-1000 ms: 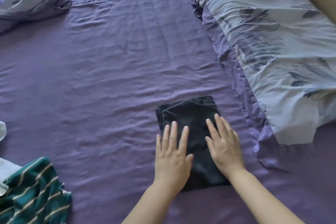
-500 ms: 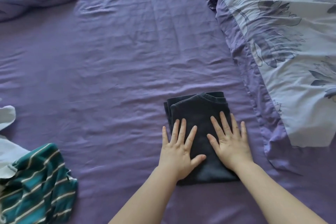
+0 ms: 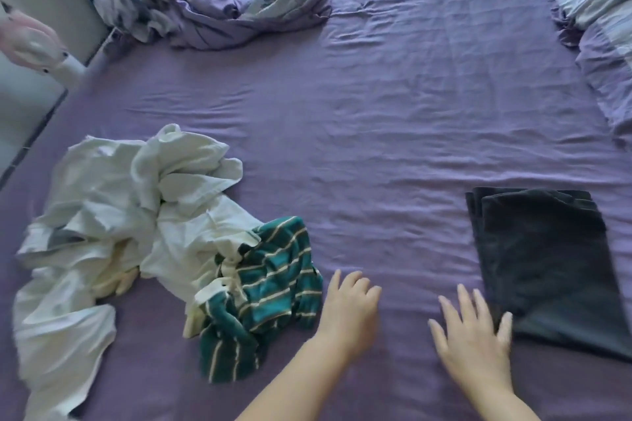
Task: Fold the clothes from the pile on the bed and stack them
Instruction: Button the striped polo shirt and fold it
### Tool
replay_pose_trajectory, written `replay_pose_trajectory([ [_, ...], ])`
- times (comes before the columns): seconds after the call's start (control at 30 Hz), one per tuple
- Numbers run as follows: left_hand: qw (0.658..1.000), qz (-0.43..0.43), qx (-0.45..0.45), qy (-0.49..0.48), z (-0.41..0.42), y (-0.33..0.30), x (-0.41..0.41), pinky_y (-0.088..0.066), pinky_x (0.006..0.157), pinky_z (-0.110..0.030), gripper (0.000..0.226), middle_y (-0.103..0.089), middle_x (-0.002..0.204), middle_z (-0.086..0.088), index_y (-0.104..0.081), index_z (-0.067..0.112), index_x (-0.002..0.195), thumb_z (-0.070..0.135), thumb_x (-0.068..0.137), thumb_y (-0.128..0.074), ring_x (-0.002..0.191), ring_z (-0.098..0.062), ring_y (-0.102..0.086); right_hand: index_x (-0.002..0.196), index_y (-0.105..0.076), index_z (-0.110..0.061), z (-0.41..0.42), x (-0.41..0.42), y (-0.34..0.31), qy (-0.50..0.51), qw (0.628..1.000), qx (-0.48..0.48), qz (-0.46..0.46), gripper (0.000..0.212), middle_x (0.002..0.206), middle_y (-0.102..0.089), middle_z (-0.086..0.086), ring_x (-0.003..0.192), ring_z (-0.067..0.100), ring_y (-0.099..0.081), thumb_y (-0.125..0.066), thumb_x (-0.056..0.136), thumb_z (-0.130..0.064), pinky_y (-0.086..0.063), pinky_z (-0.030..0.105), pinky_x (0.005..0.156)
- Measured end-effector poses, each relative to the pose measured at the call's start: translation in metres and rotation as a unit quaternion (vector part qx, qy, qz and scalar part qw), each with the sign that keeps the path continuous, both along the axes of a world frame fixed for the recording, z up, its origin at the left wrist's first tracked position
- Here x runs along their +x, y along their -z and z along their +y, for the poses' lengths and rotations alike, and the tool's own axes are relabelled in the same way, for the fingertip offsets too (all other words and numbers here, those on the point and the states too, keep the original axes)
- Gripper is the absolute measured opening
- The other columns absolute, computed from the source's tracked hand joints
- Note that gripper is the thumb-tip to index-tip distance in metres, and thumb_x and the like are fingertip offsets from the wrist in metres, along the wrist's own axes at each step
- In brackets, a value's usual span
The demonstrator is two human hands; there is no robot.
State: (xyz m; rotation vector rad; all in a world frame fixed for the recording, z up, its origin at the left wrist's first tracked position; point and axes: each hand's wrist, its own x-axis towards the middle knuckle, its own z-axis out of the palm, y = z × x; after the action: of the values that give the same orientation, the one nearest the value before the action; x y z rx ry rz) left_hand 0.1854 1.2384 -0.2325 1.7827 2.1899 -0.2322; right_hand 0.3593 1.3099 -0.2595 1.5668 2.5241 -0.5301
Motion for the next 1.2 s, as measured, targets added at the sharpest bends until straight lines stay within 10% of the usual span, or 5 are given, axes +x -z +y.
replay_pose_trajectory([
  [0.2,0.985,0.041,0.123,-0.112,-0.097,-0.022,-0.098,-0.049,0.092,-0.052,0.044,-0.07,0.105,0.0,-0.073,0.021,0.097,0.023,0.054,-0.085,0.108,-0.025,-0.064,0.094,-0.074,-0.003,-0.077,-0.082,-0.016,-0.096,0.994,-0.047,0.033,0.09,0.103,-0.068,0.024,0.091,0.04,-0.068,0.003,0.096,-0.051,-0.054,0.055,0.066],
  [0.53,0.845,-0.123,0.103,-0.509,-0.172,-0.013,-0.186,-0.034,0.098,-0.039,0.052,-0.047,0.133,0.001,-0.05,0.029,0.129,0.061,0.091,-0.033,0.122,-0.02,-0.042,0.138,-0.044,-0.01,-0.094,-0.246,-0.038,-0.183,0.96,0.001,0.212,0.042,0.149,-0.035,0.009,0.141,0.023,-0.027,-0.046,0.097,-0.019,-0.022,0.039,0.116],
  [0.7,0.78,-0.294,0.043,-0.551,-0.172,0.001,-0.202,-0.039,0.103,-0.041,0.056,-0.052,0.134,0.003,-0.047,0.022,0.134,0.055,0.088,-0.047,0.123,-0.018,-0.047,0.15,-0.004,-0.027,-0.055,-0.306,-0.036,-0.263,0.964,-0.014,0.021,0.077,0.159,0.003,-0.003,0.146,0.016,0.001,-0.032,0.087,0.007,-0.004,0.042,0.118],
  [0.93,0.782,-0.335,0.004,-0.525,-0.157,-0.006,-0.195,-0.05,0.087,-0.036,0.046,-0.063,0.107,0.0,-0.043,0.02,0.121,0.028,0.078,-0.061,0.101,-0.02,-0.058,0.142,-0.023,-0.033,-0.048,-0.299,-0.038,-0.302,0.948,0.053,-0.079,0.056,0.121,-0.055,-0.005,0.112,0.022,-0.046,-0.042,0.093,-0.015,-0.03,0.038,0.087],
  [1.2,0.813,-0.306,0.123,-0.48,-0.164,-0.029,-0.203,-0.042,0.067,-0.023,0.002,-0.055,0.093,0.002,-0.057,0.021,0.079,0.022,0.078,-0.057,0.084,-0.014,-0.055,0.139,-0.034,-0.032,-0.045,-0.294,-0.051,-0.282,0.959,-0.009,0.004,0.052,0.147,-0.034,-0.006,0.135,0.018,-0.028,-0.039,0.093,-0.007,-0.028,0.037,0.106],
])
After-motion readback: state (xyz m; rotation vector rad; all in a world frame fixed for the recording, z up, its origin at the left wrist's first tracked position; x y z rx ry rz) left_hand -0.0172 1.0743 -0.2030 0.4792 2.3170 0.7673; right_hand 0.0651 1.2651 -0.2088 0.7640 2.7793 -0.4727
